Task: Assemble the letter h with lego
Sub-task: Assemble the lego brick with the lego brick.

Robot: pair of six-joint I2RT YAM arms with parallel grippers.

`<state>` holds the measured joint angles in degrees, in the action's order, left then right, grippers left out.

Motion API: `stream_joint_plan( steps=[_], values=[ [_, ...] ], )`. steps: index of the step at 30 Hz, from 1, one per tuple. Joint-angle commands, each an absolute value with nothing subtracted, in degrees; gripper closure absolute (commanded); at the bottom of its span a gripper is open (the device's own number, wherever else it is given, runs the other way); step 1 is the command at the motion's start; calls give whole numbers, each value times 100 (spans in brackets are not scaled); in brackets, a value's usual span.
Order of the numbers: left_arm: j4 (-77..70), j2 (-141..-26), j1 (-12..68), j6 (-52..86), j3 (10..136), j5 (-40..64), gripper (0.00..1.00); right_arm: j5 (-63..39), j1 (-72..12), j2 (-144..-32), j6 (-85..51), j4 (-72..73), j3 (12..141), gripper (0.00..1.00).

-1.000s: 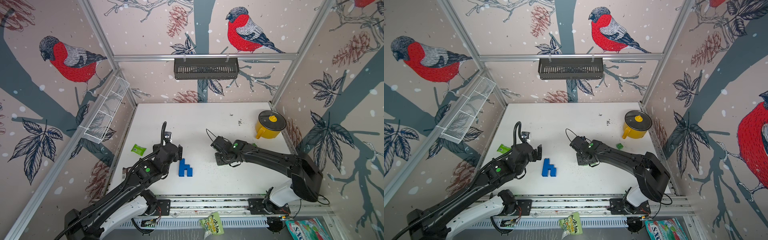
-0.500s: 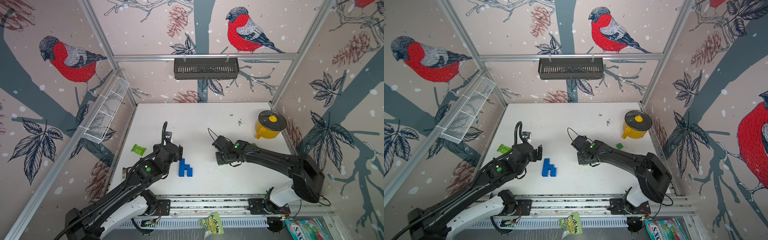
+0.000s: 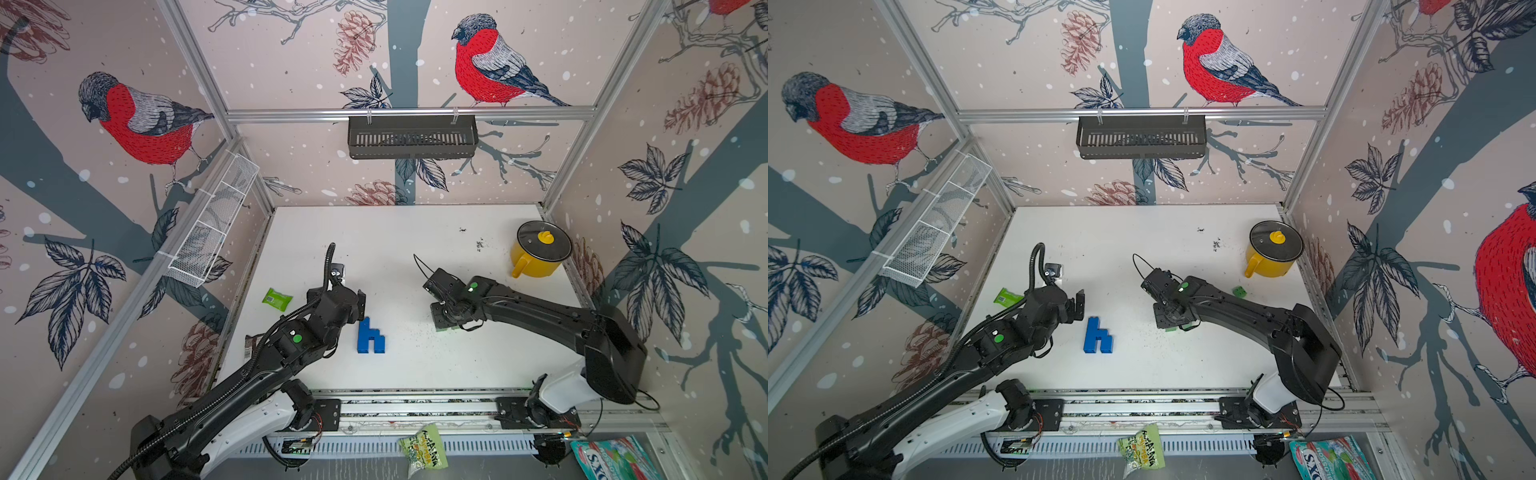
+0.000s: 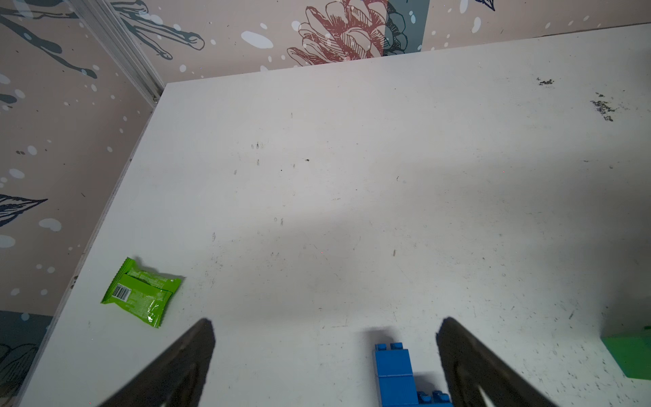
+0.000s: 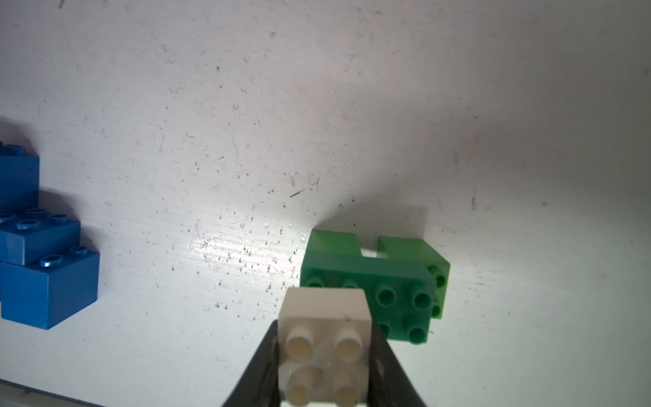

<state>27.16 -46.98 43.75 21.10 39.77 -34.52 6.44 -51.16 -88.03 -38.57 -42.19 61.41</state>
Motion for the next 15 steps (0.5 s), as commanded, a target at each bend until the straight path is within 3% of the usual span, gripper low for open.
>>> stream_joint_plan(
  steps=[1, 15],
  values=[
    [2593, -4679, 4363, 2114, 3971, -3458, 2, 660, -5063, -8918, -3675, -4374, 6221, 70],
    [2568, -4695, 4368, 2093, 3959, -3422, 2, 541, -4983, -9009, -3531, -4522, 6372, 71]
  ],
)
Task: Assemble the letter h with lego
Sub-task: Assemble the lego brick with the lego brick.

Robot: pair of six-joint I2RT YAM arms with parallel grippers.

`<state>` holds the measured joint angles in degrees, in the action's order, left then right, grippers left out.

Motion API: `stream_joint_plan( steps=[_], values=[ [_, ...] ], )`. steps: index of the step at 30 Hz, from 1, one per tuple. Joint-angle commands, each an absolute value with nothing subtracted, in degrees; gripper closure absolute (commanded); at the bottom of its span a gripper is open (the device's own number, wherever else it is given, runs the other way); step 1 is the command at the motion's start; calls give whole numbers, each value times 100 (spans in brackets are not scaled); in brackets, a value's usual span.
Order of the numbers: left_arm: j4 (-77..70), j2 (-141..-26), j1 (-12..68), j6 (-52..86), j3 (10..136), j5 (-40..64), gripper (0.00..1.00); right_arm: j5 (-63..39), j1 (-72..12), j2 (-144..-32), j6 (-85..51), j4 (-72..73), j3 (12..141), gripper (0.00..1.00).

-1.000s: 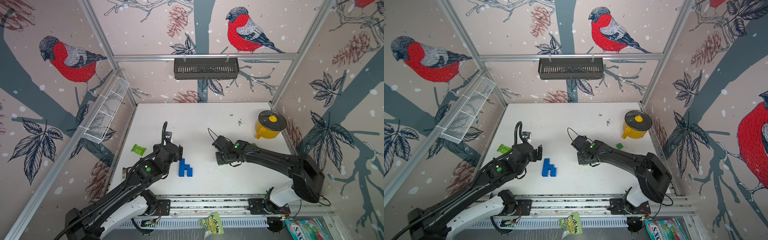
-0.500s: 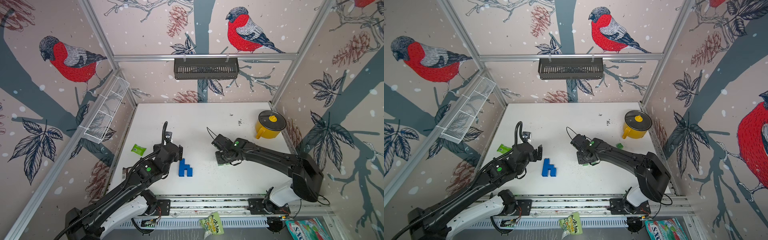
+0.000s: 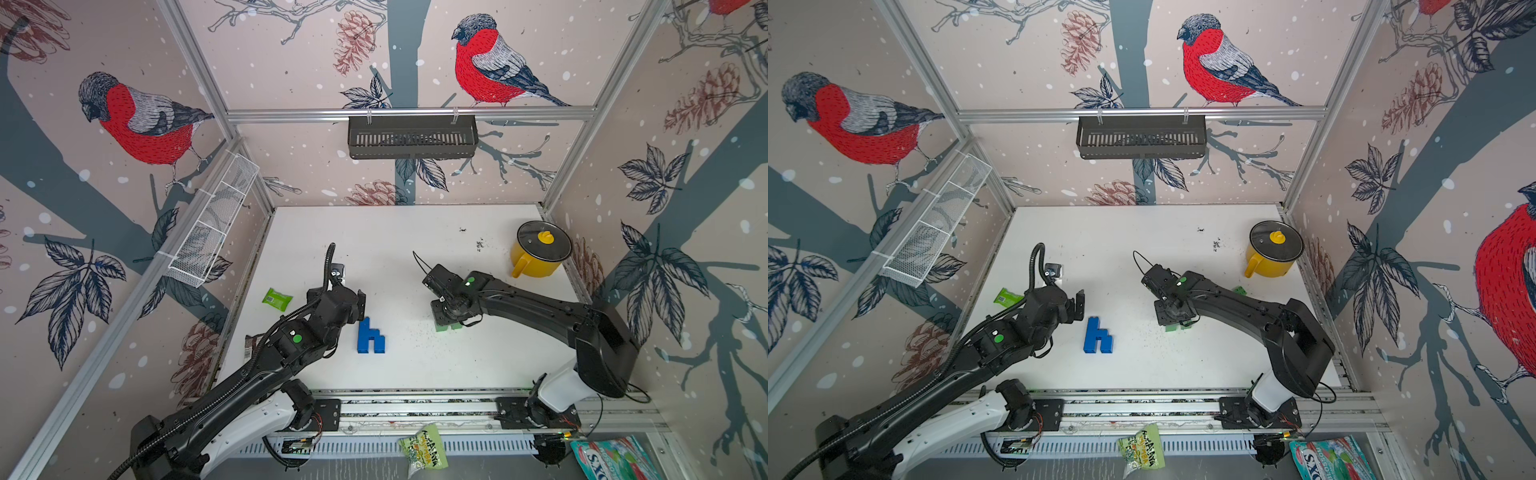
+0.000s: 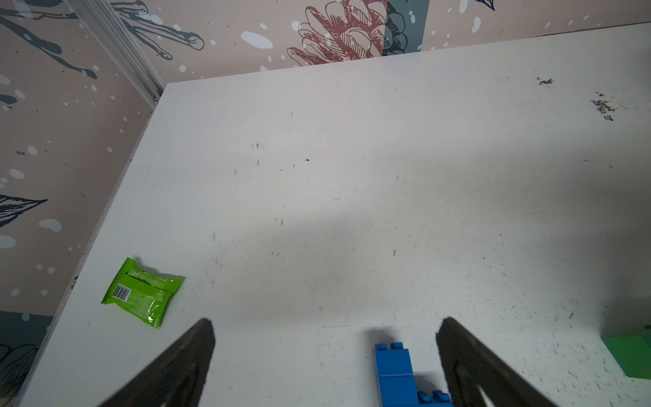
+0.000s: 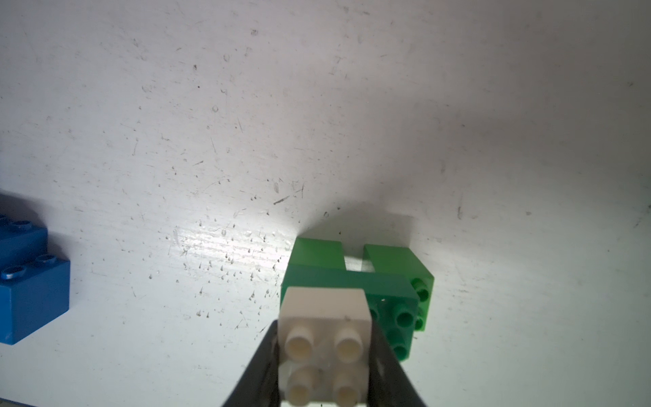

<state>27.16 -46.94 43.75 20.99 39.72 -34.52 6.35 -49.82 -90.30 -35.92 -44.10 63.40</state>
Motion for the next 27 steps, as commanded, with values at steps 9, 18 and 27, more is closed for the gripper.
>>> stream_joint_plan(
  steps=[9, 18, 27],
  values=[
    [2549, -4704, 4368, 2080, 3961, -3395, 2, 379, -4983, -9012, -3467, -4561, 6346, 71],
    [2545, -4700, 4373, 2067, 3950, -3379, 2, 430, -4974, -9118, -3428, -4614, 6394, 72],
    [2536, -4680, 4369, 2064, 3947, -3366, 2, 436, -4957, -9143, -3358, -4706, 6416, 72]
  ],
)
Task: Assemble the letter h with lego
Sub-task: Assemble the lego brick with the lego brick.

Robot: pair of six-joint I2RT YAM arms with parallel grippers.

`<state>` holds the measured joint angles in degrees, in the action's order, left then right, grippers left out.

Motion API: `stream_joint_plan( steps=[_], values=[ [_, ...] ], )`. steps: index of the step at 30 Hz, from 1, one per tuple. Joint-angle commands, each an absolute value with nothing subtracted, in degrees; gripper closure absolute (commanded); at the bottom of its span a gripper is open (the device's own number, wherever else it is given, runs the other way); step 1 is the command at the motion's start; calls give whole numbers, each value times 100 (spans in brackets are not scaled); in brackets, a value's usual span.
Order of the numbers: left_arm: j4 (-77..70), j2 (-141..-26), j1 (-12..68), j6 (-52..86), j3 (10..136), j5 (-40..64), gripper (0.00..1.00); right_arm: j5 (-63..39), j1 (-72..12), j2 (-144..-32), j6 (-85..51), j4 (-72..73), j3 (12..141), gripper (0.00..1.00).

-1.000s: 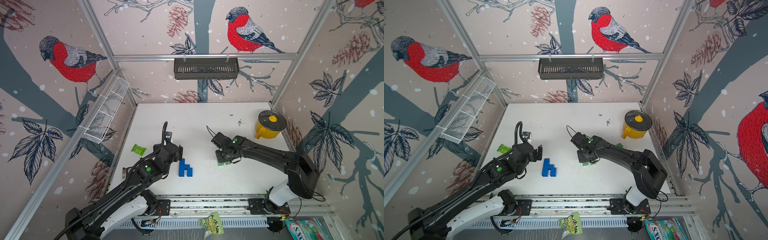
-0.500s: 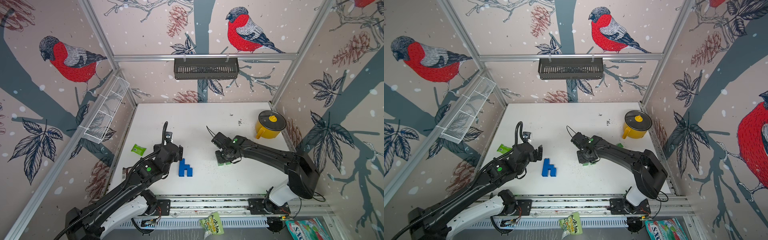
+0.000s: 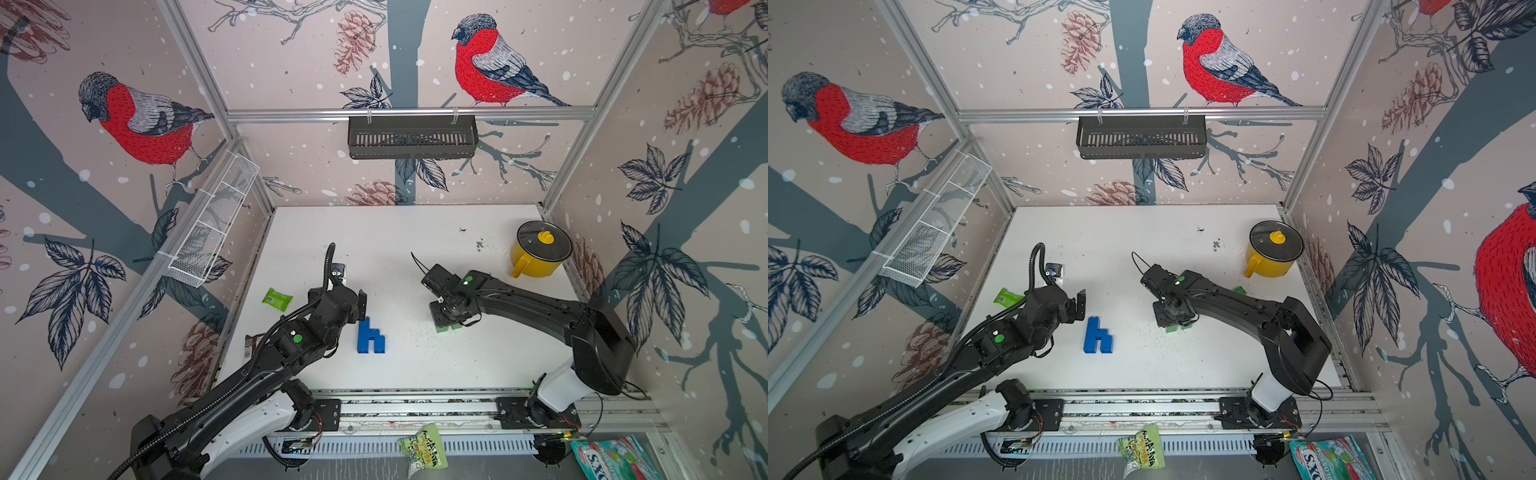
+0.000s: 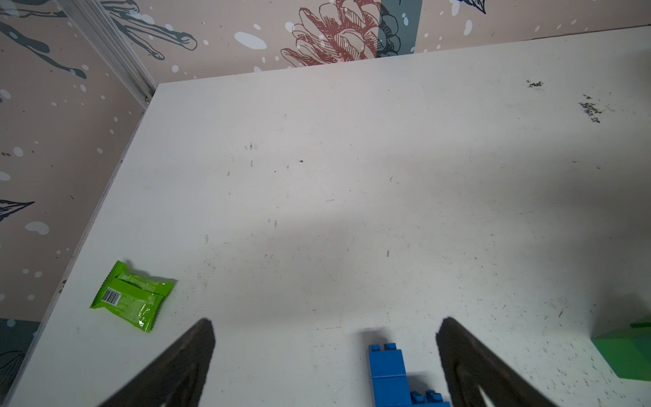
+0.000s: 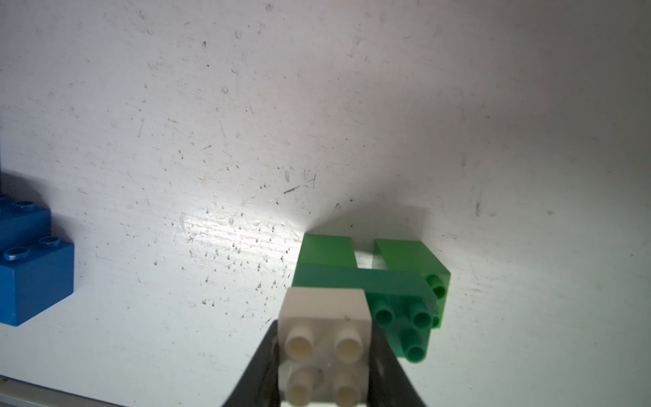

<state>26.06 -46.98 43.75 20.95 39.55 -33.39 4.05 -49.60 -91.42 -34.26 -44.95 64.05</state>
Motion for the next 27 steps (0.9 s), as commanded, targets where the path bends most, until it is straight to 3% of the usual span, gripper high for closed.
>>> stream_joint_plan(
  steps=[1, 14, 22, 27],
  values=[
    [2539, -4681, 4368, 2060, 3954, -3367, 2, 430, -4956, -9132, -3349, -4713, 6408, 72],
    [2540, -4676, 4368, 2062, 3948, -3375, 2, 413, -4983, -9023, -3241, -4686, 6347, 72],
    [2532, -4686, 4362, 2052, 3946, -3376, 2, 422, -5075, -8912, -3217, -4642, 6319, 63],
    [2533, -4681, 4368, 2049, 3938, -3393, 1, 490, -5106, -8882, -3215, -4621, 6258, 63]
  ],
)
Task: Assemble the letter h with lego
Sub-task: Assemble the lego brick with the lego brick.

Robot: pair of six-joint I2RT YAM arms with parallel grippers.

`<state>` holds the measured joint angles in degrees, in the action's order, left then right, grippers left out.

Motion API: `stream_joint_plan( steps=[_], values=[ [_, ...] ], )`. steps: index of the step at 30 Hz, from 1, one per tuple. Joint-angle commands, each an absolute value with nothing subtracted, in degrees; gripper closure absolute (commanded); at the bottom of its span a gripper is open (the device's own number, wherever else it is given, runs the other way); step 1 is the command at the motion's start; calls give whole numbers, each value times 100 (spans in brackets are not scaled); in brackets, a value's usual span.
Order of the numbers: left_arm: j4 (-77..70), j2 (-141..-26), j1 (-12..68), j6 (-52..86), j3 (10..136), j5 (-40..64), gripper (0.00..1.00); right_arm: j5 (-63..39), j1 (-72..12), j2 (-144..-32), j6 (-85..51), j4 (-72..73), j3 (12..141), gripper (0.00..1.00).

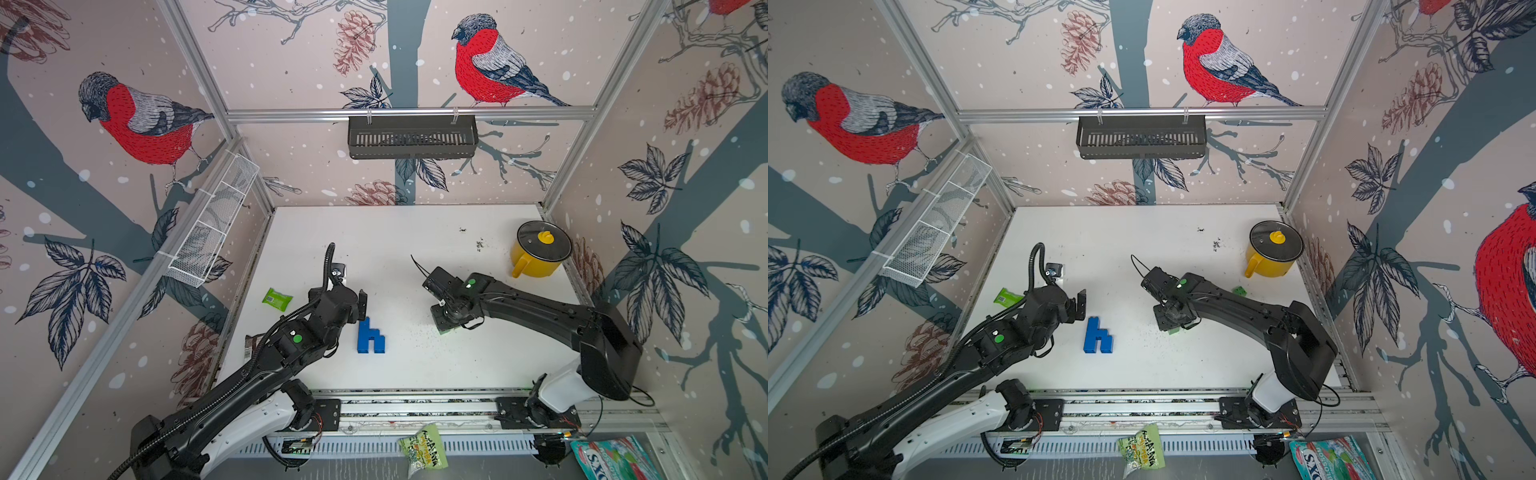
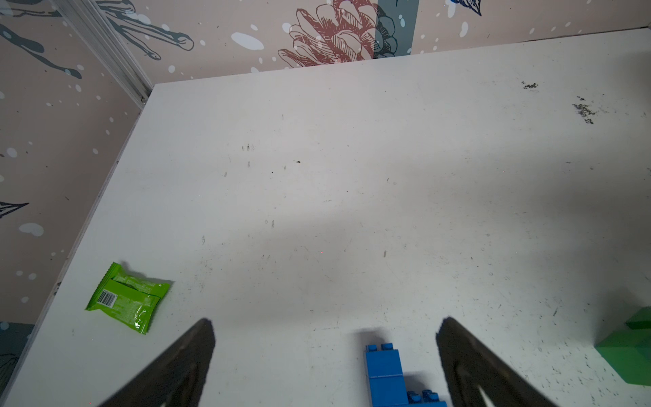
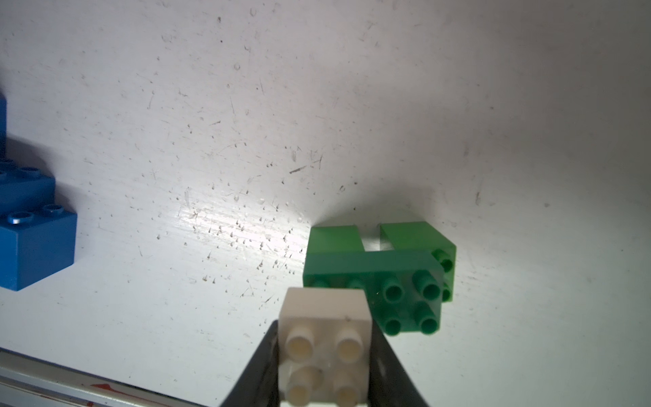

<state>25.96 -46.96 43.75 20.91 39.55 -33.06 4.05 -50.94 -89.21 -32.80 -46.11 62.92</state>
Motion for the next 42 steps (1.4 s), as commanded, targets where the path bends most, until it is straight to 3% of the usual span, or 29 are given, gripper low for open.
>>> stream_joint_plan(
  steps=[1, 15, 42],
  values=[
    [2536, -4676, 4366, 2050, 3940, -3395, 2, 493, -5106, -8874, -3204, -4614, 6243, 63],
    [2546, -4705, 4362, 2053, 3945, -3410, 2, 580, -5098, -8750, -2975, -4496, 6118, 60],
    [2531, -4711, 4368, 2042, 3934, -3428, 2, 596, -5036, -8737, -2863, -4583, 6166, 63]
  ],
)
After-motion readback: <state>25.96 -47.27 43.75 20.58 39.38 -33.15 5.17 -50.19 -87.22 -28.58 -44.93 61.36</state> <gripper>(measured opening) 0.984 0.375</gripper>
